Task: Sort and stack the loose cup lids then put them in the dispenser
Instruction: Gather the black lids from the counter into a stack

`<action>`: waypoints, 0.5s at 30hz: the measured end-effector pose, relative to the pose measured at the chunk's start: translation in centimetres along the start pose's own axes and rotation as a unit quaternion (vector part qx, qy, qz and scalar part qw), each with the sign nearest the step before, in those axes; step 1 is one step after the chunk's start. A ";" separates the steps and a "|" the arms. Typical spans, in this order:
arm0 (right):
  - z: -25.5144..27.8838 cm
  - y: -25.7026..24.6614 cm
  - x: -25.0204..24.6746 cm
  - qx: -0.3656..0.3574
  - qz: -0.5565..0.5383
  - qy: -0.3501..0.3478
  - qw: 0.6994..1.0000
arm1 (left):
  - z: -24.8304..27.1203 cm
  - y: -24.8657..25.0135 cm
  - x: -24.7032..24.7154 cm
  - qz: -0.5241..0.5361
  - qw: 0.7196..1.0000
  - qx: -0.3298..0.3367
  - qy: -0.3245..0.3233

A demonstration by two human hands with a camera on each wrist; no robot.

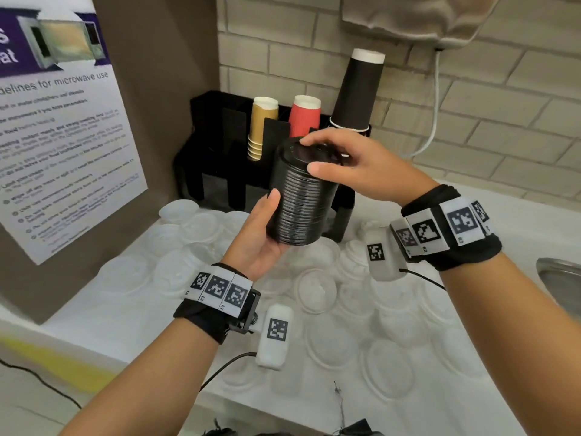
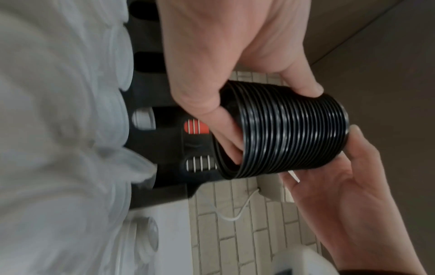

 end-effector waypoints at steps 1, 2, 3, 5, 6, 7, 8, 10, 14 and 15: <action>-0.6 -0.6 0.8 -0.010 -0.002 -0.002 1.000 | 0.1 0.7 -0.6 0.007 1.000 0.007 0.001; -1.1 -1.1 1.7 -0.022 0.005 -0.008 1.000 | 0.2 1.4 -1.2 0.010 1.000 0.011 -0.002; -1.7 -1.7 2.5 -0.030 0.015 -0.017 0.999 | 0.4 2.2 -1.8 0.009 1.000 0.013 -0.006; -2.8 -2.5 3.9 -0.024 0.019 -0.032 0.999 | 0.8 3.6 -2.9 0.006 1.000 0.009 -0.007; -3.5 -2.9 4.5 -0.018 0.014 -0.036 0.999 | 1.0 4.4 -3.4 0.004 1.000 0.007 -0.007; -4.0 -3.4 5.0 -0.018 0.009 -0.036 0.999 | 1.1 5.1 -3.9 0.002 1.000 0.006 -0.011; -4.6 -4.1 5.3 -0.024 -0.002 -0.030 0.999 | 1.3 5.8 -4.3 0.002 1.000 0.004 -0.018; -5.6 -4.9 5.5 -0.032 -0.054 -0.001 0.998 | 1.6 7.3 -5.0 0.005 1.000 0.004 -0.029; -5.9 -2.7 4.9 0.086 -0.083 0.143 0.982 | 2.6 11.0 -6.6 -0.004 0.998 0.014 -0.054; -5.7 -1.9 5.9 0.123 -0.035 0.128 0.983 | 2.8 12.0 -6.8 -0.012 0.998 0.016 -0.061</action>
Point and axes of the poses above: each hand's wrist, its own z-axis away from the middle knuckle, its own x-axis out of the palm, y = z × x, the point moved 8 cm from there along -z, towards the middle knuckle, and after that the axes turned 6 degrees about -x, right-handed, at the moved point
